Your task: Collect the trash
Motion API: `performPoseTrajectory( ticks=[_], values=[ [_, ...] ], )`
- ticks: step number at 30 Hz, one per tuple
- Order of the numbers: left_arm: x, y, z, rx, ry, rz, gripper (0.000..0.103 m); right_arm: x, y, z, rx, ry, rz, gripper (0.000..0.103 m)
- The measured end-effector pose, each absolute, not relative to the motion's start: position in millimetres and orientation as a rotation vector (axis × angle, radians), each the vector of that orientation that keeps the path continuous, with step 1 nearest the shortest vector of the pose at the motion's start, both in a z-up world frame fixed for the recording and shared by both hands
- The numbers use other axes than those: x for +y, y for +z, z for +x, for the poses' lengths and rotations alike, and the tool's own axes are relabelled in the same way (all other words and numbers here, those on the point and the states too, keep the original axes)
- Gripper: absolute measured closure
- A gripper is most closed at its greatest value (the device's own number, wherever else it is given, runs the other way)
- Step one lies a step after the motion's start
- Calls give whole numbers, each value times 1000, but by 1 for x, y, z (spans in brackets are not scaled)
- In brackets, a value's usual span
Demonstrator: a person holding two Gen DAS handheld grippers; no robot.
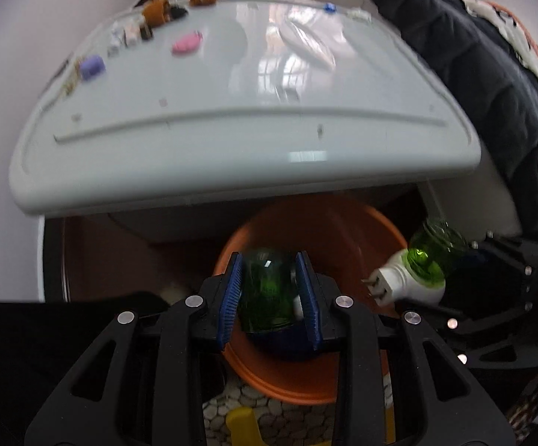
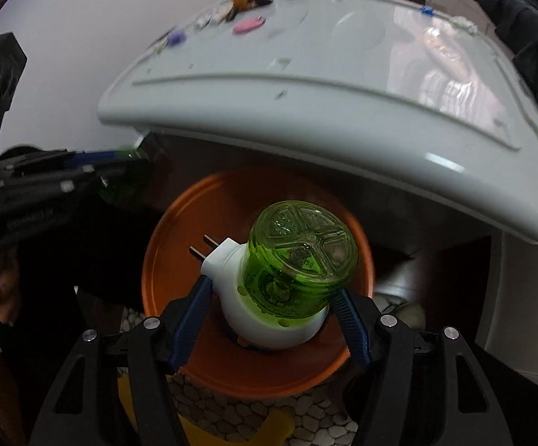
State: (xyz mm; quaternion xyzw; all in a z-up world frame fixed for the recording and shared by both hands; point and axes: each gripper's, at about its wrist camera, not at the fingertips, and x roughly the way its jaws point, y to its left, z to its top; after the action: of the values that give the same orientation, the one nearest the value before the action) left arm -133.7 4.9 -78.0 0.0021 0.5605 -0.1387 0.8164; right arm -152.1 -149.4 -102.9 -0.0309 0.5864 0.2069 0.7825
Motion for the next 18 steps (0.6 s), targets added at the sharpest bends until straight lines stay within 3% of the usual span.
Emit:
performPoseTrajectory(
  ticks=[1,3,5,7,9,18],
  values=[
    [2,-82,-135,1209,-304,9,74,-151,-102,-152,1256,437,-65,38],
    [-2,-86,-139,1228,-322,5,73,-155,-99,-149,1252,413,-75,19],
    [-7,-87,-142,1226,-328,28,65,-164,-91,-149,1215,381,-59,18],
    [-11,-81,-141,1200,-324,49,45,-174,-83,-145,1190,361,-37,17],
    [-12,-71,-137,1160,-305,68,31,-186,-72,-138,1155,336,7,14],
    [-29,-9,-81,933,-233,97,21,-229,27,-65,888,280,203,6]
  ],
)
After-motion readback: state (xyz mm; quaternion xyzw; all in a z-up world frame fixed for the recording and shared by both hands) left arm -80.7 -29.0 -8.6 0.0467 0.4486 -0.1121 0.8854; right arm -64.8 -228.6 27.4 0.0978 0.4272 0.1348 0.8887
